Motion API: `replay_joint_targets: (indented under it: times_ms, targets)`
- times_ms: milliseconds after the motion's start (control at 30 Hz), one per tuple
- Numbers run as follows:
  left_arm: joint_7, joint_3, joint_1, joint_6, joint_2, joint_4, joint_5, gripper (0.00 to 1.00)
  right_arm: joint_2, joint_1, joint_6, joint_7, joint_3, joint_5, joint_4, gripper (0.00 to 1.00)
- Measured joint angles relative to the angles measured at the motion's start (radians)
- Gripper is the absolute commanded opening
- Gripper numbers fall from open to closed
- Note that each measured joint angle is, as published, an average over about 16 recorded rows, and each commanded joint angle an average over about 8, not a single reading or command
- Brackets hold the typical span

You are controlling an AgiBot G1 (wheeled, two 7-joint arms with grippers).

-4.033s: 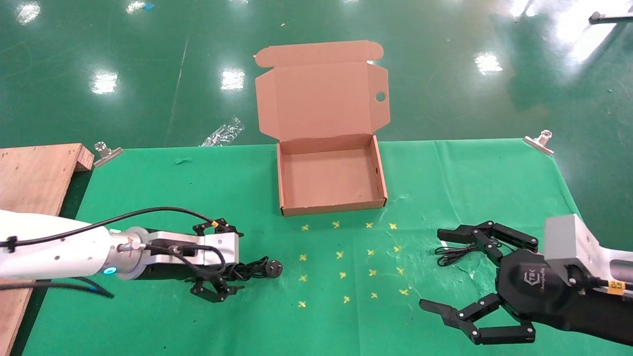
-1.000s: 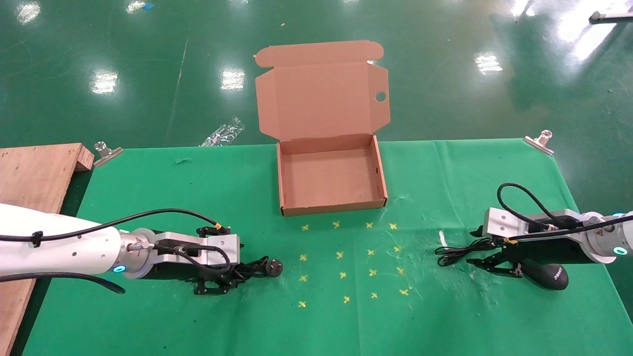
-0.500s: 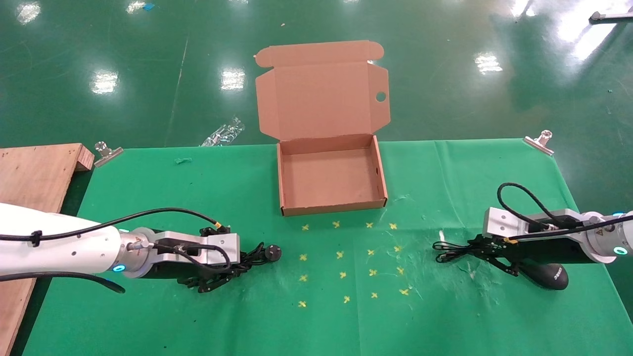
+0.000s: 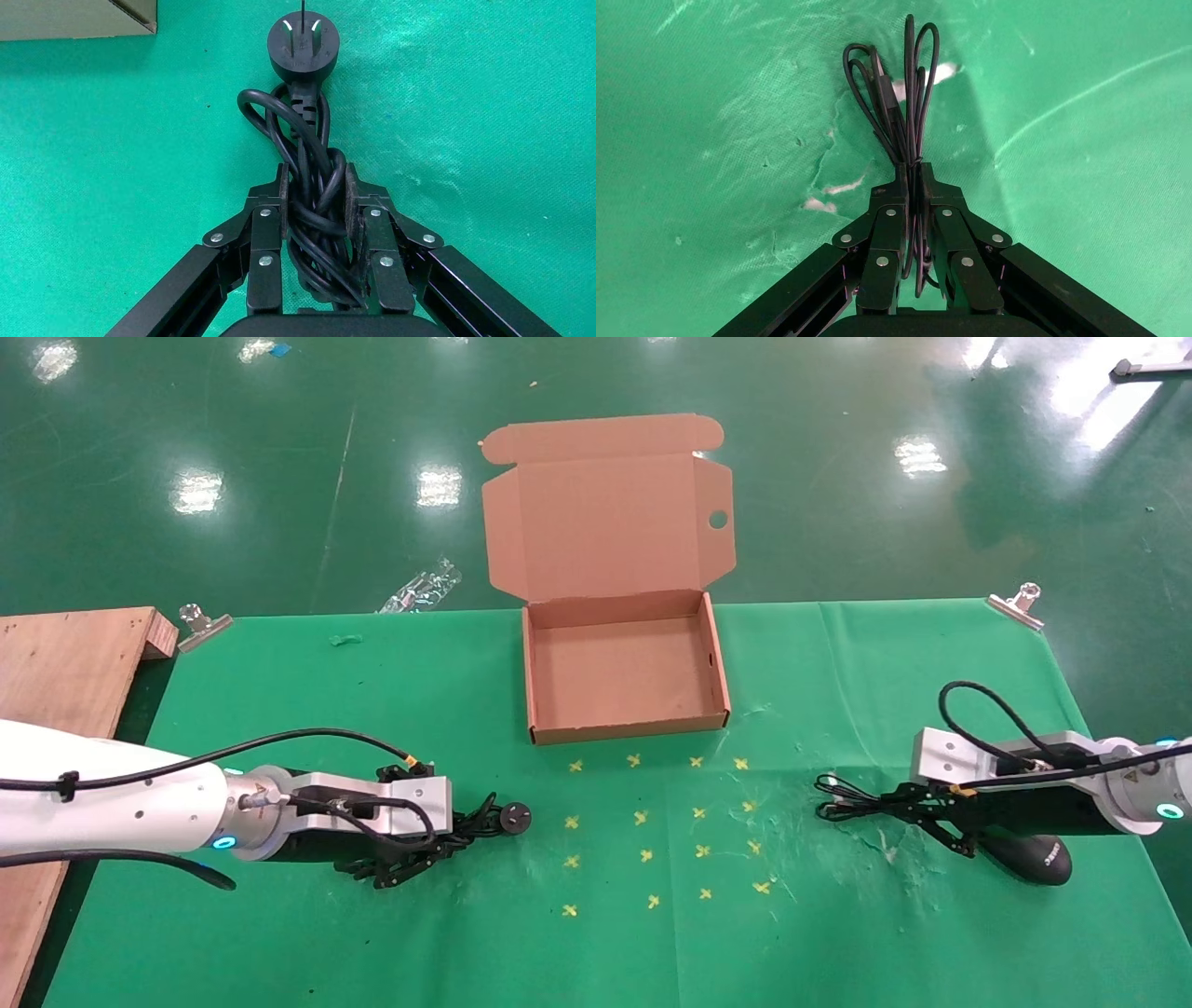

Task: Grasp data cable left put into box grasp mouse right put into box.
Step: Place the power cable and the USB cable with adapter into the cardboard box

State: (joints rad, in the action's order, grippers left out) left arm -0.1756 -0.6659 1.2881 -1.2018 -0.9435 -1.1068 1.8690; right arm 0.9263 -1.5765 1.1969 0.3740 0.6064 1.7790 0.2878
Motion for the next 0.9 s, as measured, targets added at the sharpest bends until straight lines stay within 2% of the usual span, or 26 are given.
replay_joint_targets:
  times_ms: [233,400,633,900]
  targets:
    - [-0.03,0.03,0.059,-0.01,-0.013,-0.039,-0.04,0.0,-0.033,-0.062,-0.005,-0.039,0.001,0.019,0.103,0.0]
    - [-0.058,0.039,0.081,0.044,-0.075,-0.05,-0.032,0.0,-0.069,-0.097,-0.003,-0.092,0.001,0.036,0.218,0.0]
    - [-0.074,0.013,0.064,0.251,-0.236,-0.004,0.096,0.0,-0.142,-0.111,0.025,-0.203,-0.002,0.057,0.415,0.0]
    - [-0.067,-0.084,0.02,0.535,-0.384,0.076,0.296,0.01,-0.238,-0.09,0.055,-0.365,-0.013,0.076,0.667,0.0]
